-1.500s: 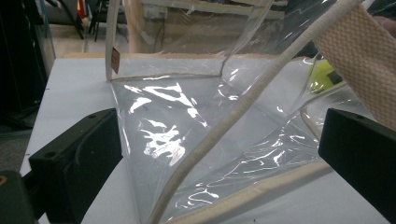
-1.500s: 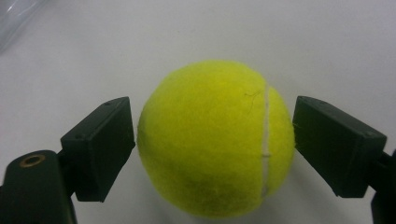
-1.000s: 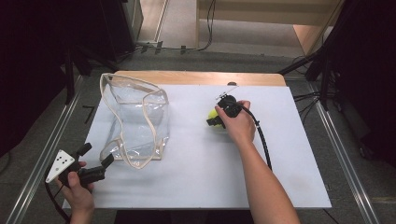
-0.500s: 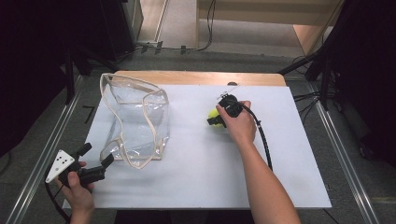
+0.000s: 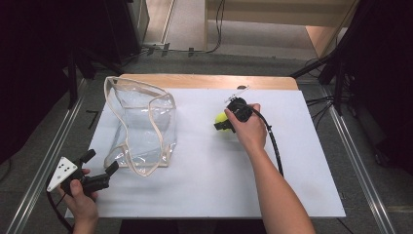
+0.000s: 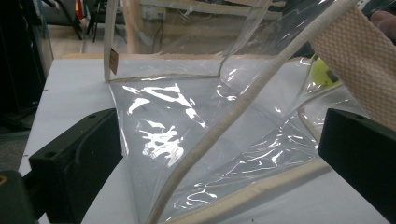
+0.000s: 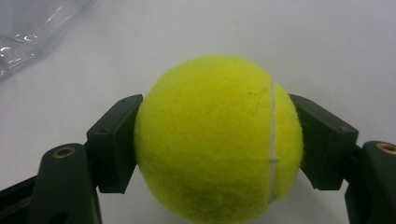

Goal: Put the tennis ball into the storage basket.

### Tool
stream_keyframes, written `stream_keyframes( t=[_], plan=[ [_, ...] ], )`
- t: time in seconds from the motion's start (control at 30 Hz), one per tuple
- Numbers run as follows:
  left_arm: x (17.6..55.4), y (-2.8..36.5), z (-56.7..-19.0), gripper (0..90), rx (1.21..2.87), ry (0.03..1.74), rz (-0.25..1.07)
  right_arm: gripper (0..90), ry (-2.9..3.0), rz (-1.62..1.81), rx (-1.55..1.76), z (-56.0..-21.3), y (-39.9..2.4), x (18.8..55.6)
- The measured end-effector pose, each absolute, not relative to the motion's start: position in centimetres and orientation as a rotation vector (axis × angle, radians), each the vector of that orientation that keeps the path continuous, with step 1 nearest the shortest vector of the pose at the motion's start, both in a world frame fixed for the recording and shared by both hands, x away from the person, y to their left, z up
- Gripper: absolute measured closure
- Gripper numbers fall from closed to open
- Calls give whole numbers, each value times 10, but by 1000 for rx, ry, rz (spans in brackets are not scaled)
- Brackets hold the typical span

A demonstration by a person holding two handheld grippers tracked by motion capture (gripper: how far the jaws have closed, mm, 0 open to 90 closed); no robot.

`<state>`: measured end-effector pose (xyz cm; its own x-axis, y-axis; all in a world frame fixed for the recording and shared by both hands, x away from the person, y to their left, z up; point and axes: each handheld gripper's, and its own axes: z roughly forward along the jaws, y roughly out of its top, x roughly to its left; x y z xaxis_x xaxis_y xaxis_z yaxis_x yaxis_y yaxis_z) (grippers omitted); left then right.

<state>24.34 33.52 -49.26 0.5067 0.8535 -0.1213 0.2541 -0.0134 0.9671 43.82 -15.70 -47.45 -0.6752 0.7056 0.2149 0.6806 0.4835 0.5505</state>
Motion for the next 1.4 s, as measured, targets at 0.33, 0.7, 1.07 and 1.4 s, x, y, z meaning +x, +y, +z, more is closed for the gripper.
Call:
stream_keyframes(
  t=[0.33, 0.7, 1.07, 1.4],
  plan=[
    [243, 335, -493, 0, 1553, 987, 625, 231, 2695, 980, 1213, -469, -151, 438],
    [243, 335, -493, 0, 1554, 986, 625, 231, 2732, 989, 1153, -461, -137, 437],
    [243, 335, -492, 0, 1552, 994, 633, 231, 2784, 979, 1095, -457, -124, 434],
    [243, 334, -492, 0, 1554, 992, 632, 231, 2841, 987, 1018, -448, -110, 432]
  ],
)
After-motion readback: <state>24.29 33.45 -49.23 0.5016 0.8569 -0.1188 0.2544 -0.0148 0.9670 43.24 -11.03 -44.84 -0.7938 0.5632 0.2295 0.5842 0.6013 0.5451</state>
